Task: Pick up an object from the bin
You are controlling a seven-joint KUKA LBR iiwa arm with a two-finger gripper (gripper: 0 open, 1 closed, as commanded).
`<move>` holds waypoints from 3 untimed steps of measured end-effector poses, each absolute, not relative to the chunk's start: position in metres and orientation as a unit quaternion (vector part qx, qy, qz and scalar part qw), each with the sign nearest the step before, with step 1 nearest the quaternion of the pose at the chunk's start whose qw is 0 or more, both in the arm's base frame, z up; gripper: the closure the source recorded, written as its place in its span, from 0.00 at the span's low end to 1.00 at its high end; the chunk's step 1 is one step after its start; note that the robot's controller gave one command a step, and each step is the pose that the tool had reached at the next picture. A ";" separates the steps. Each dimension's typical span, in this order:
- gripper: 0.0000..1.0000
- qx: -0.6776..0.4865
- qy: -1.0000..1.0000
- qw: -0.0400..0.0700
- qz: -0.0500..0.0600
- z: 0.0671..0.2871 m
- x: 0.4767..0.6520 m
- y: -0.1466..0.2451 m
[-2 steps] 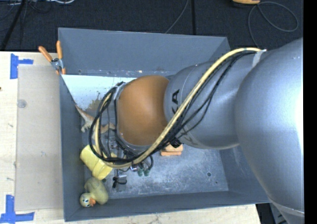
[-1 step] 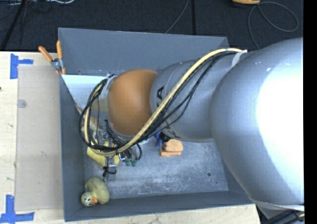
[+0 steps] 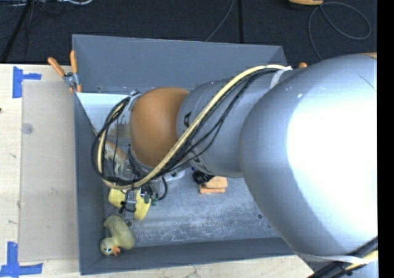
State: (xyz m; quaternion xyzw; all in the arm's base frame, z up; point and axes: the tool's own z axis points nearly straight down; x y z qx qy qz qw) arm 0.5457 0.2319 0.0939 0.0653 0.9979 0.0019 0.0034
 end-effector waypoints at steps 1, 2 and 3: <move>1.00 0.140 0.990 0.001 0.002 0.070 0.559 0.217; 1.00 0.140 0.990 0.001 0.002 0.070 0.559 0.217; 1.00 0.140 0.990 -0.001 0.001 0.075 0.557 0.217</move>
Offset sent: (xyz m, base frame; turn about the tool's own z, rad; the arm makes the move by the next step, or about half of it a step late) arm 0.0000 0.0000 0.0000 0.0000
